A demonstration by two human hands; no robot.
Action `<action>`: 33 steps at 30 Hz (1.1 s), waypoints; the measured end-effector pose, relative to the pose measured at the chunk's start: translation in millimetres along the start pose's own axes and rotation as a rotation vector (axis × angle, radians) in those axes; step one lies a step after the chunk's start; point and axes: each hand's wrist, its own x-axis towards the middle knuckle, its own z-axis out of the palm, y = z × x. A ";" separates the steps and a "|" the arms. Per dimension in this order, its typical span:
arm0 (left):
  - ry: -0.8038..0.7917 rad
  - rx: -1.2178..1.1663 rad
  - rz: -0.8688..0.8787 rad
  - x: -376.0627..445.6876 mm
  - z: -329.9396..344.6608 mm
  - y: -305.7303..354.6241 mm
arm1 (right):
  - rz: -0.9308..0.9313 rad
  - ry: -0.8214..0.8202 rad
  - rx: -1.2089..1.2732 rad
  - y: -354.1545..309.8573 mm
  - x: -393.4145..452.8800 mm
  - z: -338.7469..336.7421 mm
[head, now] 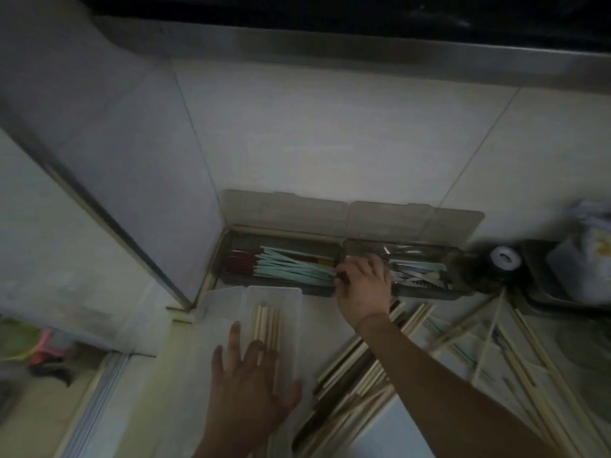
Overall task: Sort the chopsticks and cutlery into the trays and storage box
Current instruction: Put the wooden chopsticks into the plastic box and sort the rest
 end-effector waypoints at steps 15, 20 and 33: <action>0.020 0.014 0.032 -4.0 5.0 -0.5 | 0.627 -0.107 -0.327 192.1 -185.0 -80.5; 0.005 0.040 0.003 -3.9 9.2 -1.3 | 0.621 -0.203 -0.380 178.5 -164.9 -82.5; 0.052 0.043 0.010 -5.7 7.1 0.5 | 0.610 -0.158 -0.229 171.5 -171.1 -78.0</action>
